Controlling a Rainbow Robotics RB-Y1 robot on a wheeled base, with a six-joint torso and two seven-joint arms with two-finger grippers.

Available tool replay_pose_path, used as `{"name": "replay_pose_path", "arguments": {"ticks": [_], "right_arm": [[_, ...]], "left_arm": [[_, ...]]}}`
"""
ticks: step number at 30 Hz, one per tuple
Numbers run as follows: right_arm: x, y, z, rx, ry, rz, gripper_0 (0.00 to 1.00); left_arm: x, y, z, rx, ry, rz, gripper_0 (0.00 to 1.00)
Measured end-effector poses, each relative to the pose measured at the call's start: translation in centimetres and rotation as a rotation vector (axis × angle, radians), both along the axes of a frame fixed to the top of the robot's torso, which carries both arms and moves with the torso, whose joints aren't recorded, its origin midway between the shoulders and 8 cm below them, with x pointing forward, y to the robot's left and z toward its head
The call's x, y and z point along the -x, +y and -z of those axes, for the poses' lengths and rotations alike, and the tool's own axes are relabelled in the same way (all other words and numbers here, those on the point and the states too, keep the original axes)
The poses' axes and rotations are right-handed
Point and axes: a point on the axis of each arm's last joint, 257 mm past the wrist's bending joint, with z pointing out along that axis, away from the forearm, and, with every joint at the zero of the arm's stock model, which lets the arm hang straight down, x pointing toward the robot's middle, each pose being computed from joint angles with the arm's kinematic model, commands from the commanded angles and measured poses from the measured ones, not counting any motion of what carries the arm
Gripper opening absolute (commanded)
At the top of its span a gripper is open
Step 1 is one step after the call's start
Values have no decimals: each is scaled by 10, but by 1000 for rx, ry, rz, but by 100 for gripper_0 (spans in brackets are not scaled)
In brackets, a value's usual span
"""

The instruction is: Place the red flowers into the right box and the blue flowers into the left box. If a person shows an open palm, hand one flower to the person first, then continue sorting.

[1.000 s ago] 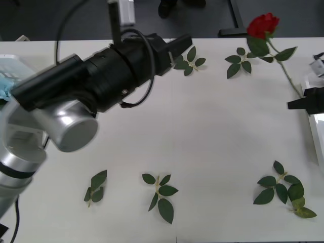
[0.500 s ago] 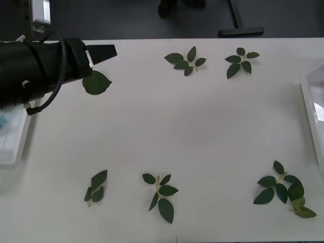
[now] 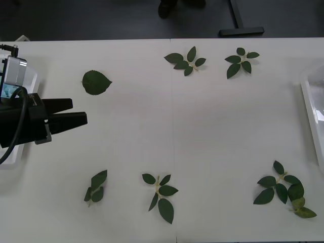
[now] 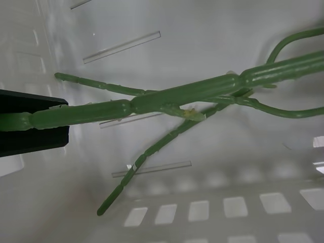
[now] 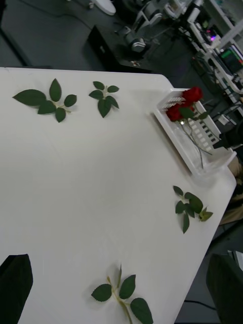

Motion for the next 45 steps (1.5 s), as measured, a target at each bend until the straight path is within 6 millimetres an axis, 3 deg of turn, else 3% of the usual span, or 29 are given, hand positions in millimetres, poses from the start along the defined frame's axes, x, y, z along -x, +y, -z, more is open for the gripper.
{"name": "replay_pose_path", "arguments": {"ticks": [1,3,4,5,8,15,18,23,28,31,36,45], "right_arm": [[0,2,2,-3,2,-2,14],[0,5,6,-8,5,-4,53],[-1,6,6,-9,5,-4,62],[0,6,6,-10,6,-4,77],[-1,7,6,-17,3,-5,93],[-6,40,4,-140,-5,-29,100],[-18,66,-12,-194,-22,-97,100],[-54,139,-67,-183,-111,-480,100],[-71,220,-123,-211,-219,-760,100],[-72,266,-147,-185,-286,-968,100],[-60,332,-159,-77,-363,-1344,100],[-32,403,-178,38,-443,-1617,100]], "left_arm": [[2,2,2,-1,-41,34,100],[3,11,7,-35,-166,94,100],[3,15,10,-63,-228,115,100],[3,19,13,-82,-283,133,100],[7,20,13,-78,-384,176,100],[29,7,17,15,-308,241,100],[34,6,13,43,-292,251,100],[43,1,13,74,-249,281,100],[42,5,18,59,-235,278,100],[38,11,22,51,-223,267,100],[38,13,21,54,-218,265,100],[38,13,21,55,-217,264,100]]}}
